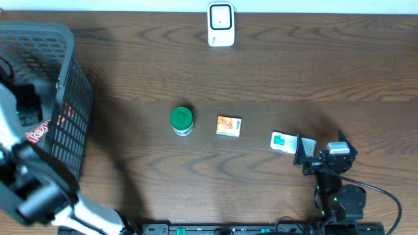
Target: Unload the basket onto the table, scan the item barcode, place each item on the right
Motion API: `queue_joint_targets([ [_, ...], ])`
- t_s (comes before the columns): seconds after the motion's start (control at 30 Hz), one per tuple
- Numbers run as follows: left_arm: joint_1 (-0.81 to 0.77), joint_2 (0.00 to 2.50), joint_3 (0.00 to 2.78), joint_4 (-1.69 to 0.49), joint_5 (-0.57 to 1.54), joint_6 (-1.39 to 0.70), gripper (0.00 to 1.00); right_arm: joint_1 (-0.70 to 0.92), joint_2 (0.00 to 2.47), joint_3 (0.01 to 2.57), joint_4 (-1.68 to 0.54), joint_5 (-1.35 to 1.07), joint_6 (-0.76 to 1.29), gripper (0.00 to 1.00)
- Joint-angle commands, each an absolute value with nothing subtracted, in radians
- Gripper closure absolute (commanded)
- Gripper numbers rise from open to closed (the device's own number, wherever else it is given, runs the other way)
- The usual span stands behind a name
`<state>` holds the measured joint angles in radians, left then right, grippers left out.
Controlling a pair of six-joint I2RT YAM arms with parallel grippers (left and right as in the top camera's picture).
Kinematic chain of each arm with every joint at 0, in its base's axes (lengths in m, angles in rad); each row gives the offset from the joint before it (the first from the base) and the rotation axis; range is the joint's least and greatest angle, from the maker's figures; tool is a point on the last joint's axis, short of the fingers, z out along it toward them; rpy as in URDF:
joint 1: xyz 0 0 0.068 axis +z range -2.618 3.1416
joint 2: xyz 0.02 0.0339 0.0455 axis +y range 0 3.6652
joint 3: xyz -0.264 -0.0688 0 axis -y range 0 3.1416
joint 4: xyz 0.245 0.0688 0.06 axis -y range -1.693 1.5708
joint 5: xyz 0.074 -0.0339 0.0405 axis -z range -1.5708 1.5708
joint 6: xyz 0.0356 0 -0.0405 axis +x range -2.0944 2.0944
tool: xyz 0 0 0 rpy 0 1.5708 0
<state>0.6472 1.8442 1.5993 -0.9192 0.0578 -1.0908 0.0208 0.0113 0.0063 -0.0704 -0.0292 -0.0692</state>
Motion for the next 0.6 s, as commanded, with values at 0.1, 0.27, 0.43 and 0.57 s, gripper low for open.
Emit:
queue_joint_targets([
  [0.1, 0.649, 1.536, 1.616, -0.913, 0.183, -1.069, 0.93, 0.02, 0.009, 0.006, -0.074, -0.028, -0.057, 0.01],
  [0.27, 0.648, 1.382, 1.616, -0.921, -0.039, -1.047, 0.44, 0.02, 0.009, 0.006, -0.074, -0.028, -0.057, 0.01],
  [0.43, 0.649, 1.399, 1.605, -0.961, -0.127, -0.987, 0.09, 0.02, 0.009, 0.006, -0.075, -0.028, -0.057, 0.01],
  [0.57, 0.649, 1.496, 1.573, -0.963, -0.117, -1.034, 0.09, 0.02, 0.009, 0.006, -0.075, -0.028, -0.057, 0.01],
])
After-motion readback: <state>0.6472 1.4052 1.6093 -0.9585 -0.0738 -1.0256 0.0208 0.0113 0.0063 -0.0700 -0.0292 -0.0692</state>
